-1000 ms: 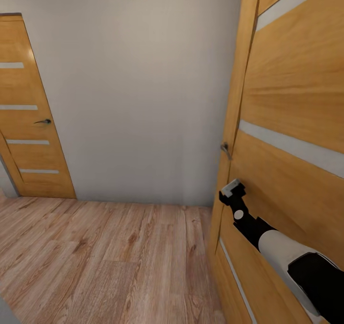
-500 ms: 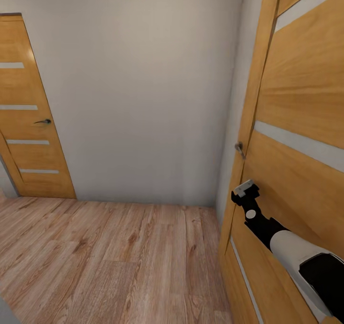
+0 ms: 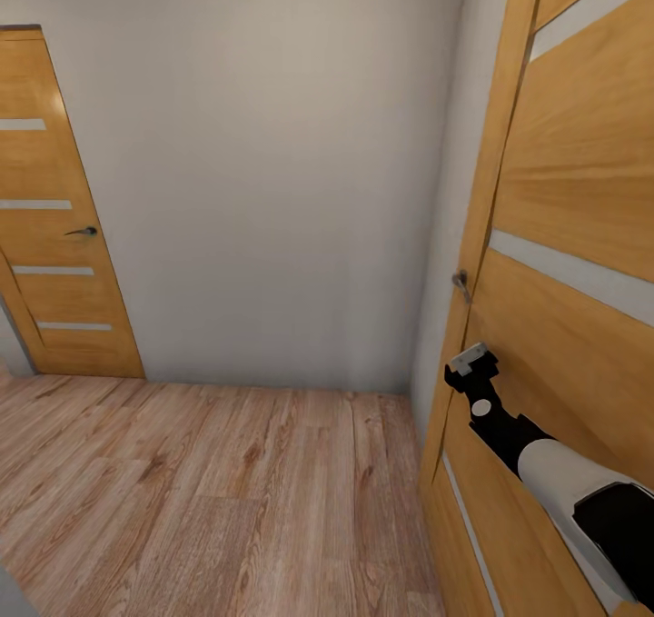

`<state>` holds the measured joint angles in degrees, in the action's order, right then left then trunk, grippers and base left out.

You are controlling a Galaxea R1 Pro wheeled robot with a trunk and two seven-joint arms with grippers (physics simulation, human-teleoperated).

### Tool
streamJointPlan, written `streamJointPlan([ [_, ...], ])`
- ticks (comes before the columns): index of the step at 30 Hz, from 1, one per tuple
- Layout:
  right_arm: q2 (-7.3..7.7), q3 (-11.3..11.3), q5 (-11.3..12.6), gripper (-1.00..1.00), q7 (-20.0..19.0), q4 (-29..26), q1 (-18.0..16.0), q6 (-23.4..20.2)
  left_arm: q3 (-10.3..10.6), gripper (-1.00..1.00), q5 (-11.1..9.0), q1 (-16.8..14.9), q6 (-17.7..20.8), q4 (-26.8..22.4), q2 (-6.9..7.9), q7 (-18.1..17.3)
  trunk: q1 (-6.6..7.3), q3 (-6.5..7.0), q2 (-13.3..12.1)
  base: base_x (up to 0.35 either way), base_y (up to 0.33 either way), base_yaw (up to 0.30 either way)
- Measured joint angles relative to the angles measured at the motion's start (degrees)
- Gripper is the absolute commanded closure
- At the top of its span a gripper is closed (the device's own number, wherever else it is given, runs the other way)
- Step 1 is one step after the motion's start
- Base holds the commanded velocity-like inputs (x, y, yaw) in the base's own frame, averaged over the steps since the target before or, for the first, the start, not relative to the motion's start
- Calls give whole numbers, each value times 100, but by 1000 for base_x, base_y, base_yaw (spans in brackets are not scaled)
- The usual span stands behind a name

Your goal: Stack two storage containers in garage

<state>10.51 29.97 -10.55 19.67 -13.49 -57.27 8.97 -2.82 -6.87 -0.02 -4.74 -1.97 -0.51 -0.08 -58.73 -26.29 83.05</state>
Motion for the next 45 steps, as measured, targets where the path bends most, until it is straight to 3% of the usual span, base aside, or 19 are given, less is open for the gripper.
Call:
streamJointPlan([
  [12,-12,-66,11,-100,-49,-1,0,-20,0,-100,0,0,0,0,0,0,0,0,0,0,0,0],
  [16,-62,-325,4,-100,-64,-35,0,-22,0,-100,0,0,0,0,0,0,0,0,0,0,0,0],
  [21,-90,-479,-3,-100,-73,-61,0,-19,0,-100,0,0,0,0,0,0,0,0,0,0,0,0],
  [38,-113,-479,-39,-100,-79,-25,1,-185,1,-100,0,-1,0,1,0,0,0,0,0,0,0,0],
  [39,-237,-608,-12,-100,-48,8,1,-226,-1,-100,0,1,1,-2,0,0,0,0,0,0,0,0],
  [43,-735,-593,-4,-100,-92,140,1,-300,-1,-100,0,1,1,-2,0,0,0,-1,0,0,0,0],
  [45,-863,-587,8,-100,-160,287,0,-302,-1,-100,0,1,1,-2,0,0,0,-1,0,0,0,0],
])
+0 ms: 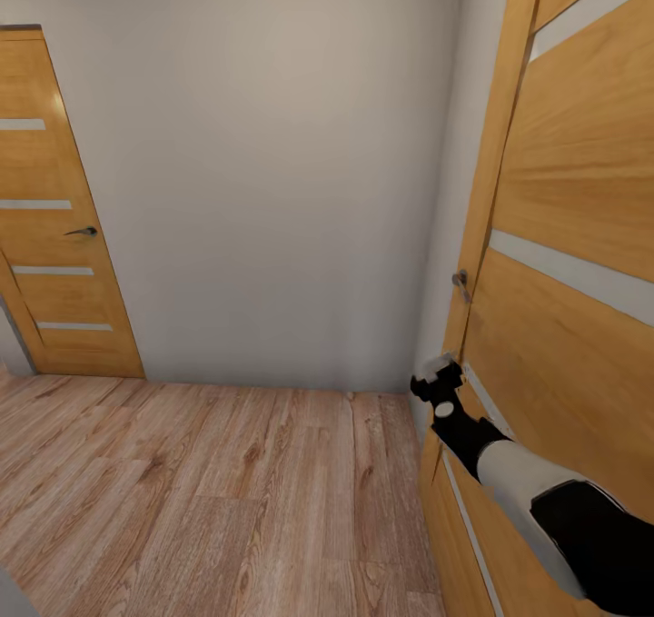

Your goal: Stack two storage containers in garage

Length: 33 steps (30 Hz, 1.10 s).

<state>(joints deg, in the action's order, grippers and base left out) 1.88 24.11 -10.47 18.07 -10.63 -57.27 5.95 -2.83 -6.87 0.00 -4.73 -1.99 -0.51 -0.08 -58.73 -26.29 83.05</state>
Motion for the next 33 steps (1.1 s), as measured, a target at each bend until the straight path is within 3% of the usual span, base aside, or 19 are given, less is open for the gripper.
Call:
streamJointPlan([
  [5,-258,3,22,-100,-374,443,8,-11,0,-100,0,0,1,-1,0,0,0,0,0,0,0,0],
  [8,-313,-37,48,-100,-1129,1103,33,-40,0,-100,0,0,1,-1,0,0,0,0,0,0,0,0],
  [9,-266,-54,58,-100,-1675,1206,114,-306,-1,-100,0,0,1,-2,2,0,0,-1,0,0,0,0],
  [10,-240,-55,58,-100,-1826,1223,233,-427,-1,-100,0,0,2,-2,3,0,0,0,0,0,0,0],
  [13,-69,-119,111,-100,-2244,1247,879,-649,-1,-100,0,1,1,-2,7,0,0,-1,0,0,0,0],
  [15,62,-214,318,-100,-2437,1250,1531,-706,-1,-100,-6,1,1,-2,7,0,0,-1,0,0,0,0],
  [20,256,-276,574,-100,-2487,1254,2806,-680,-12,-100,-10,1,1,-2,1,0,0,-1,0,0,0,0],
  [21,323,-295,723,-100,-2476,1252,3191,-673,-13,-100,-10,1,1,-2,1,0,0,-1,0,0,0,0],
  [26,364,-304,949,-100,-2467,1247,3966,-527,-10,-100,-15,1,7,6,7,0,0,-1,0,0,0,0],
  [30,366,-307,1017,-100,-2466,1238,4339,109,-15,-100,-28,1,16,13,5,0,0,0,0,0,0,0],
  [33,369,-318,1269,-100,-2459,1238,4618,512,-18,-100,-118,0,18,16,3,0,0,0,0,0,0,0],
])
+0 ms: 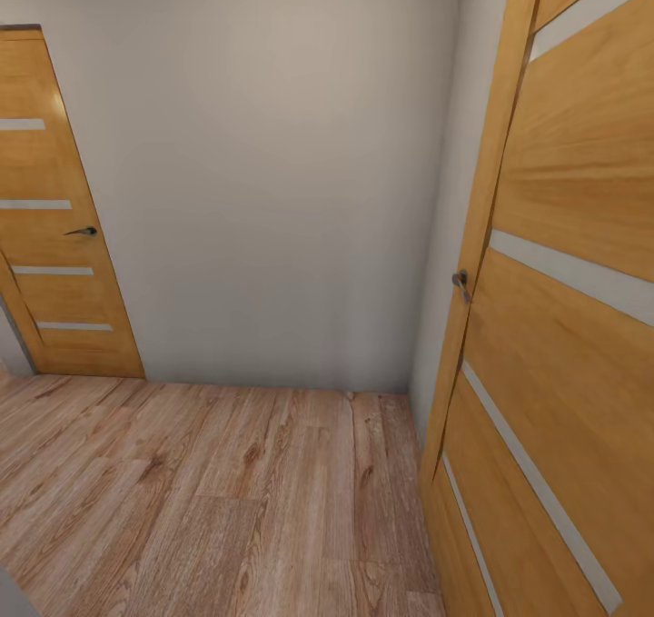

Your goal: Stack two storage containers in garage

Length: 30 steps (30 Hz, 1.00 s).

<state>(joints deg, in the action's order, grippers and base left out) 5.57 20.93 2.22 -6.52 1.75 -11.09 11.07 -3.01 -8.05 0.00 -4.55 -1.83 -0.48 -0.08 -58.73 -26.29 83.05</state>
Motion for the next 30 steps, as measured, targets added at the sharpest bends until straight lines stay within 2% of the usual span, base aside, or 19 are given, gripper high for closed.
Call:
streamJointPlan([
  [3,4,-19,317,-100,8,-1,65,83,6,-100,-171,0,-1,1,4,6,0,0,0,0,0,0],
  [7,-13,-15,518,-100,0,0,111,78,10,-100,-350,0,-7,-1,3,1,0,0,0,0,0,0],
  [16,-69,-9,560,-100,-33,1,223,88,11,-100,-391,0,-8,-3,4,0,0,0,0,0,0,0],
  [30,-55,-8,559,-100,-23,-1,228,66,18,-100,-391,0,-8,-2,6,0,0,0,0,0,0,0],
])
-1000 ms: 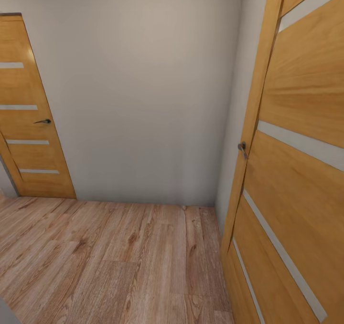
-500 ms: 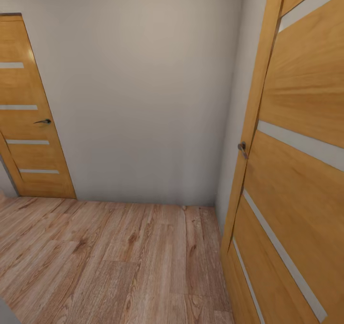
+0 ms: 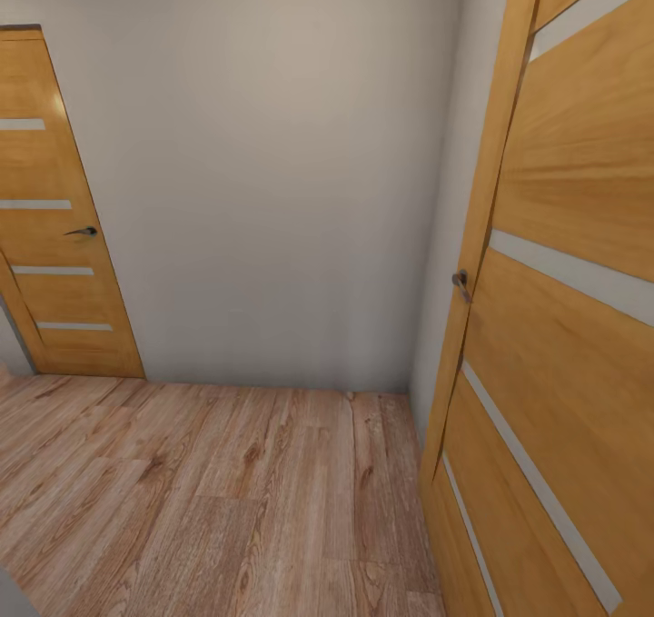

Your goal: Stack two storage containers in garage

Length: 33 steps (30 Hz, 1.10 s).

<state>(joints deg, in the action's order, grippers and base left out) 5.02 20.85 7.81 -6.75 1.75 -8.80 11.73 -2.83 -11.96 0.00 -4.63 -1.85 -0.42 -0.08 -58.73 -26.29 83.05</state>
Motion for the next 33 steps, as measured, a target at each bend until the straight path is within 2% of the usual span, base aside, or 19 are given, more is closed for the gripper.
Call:
streamJointPlan([
  [21,-1,-1,10,-100,50,0,0,-6,7,-100,-1,0,0,-2,0,0,0,0,0,5,0,0],
  [33,-4,-2,2,-100,50,0,0,-10,9,-100,-8,0,9,0,0,0,3,0,1,279,0,0],
])
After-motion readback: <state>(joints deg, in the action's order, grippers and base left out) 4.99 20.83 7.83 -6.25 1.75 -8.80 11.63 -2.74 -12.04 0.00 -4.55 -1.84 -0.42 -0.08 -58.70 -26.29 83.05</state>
